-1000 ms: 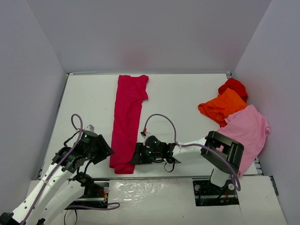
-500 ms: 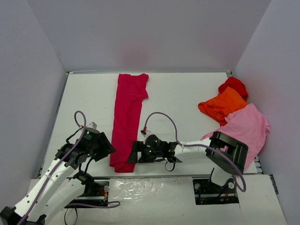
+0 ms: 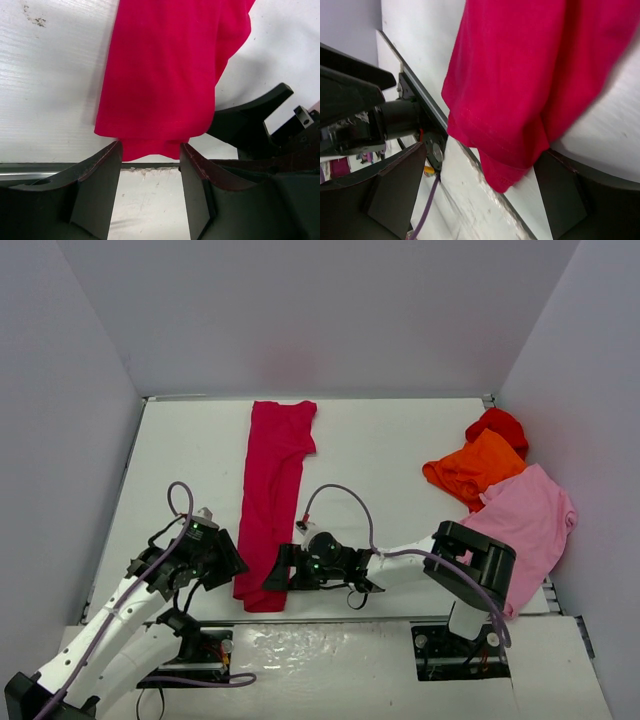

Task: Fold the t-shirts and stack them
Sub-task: Rotate the tshirt 90 degrees

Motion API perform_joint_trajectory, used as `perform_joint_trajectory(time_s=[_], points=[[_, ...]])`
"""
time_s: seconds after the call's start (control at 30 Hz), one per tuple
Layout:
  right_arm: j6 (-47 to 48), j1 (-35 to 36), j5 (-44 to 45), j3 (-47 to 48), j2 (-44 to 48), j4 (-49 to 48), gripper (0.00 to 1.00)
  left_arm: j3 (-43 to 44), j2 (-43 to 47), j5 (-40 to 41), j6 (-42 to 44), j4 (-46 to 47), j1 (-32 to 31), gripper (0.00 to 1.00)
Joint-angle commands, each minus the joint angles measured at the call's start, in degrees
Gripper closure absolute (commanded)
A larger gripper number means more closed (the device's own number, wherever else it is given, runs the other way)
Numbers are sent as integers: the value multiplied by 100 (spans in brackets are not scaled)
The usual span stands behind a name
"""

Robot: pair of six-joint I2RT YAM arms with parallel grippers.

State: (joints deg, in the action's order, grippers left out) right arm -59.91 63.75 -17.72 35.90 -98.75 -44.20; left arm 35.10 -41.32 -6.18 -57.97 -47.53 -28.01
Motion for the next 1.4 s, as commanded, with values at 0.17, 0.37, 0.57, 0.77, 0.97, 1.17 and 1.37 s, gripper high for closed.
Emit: perform_joint_trajectory(time_s=[0.17,0.37,0.57,0.77,0.97,1.17,1.37], points=[[312,6,-75,181,-726,752,39,146,-8,-45,86,150,24,54],[504,-13,185,228,-398,1233,58,131,-90,-50,108,277,24,54],[516,-29,146,339,-602,1169,50,172,-280,-112,189,401,24,54],[568,-130,84,519,-787,1048,41,168,-267,-90,233,336,24,54],[421,-255,-102,543,-1127,948,41,145,-264,-69,268,295,24,54],[212,-328,-49,648,-1491,1379,66,130,-247,-55,309,232,24,54],[230,-315,-9,655,-1430,1453,100,98,-236,-24,339,204,28,54]])
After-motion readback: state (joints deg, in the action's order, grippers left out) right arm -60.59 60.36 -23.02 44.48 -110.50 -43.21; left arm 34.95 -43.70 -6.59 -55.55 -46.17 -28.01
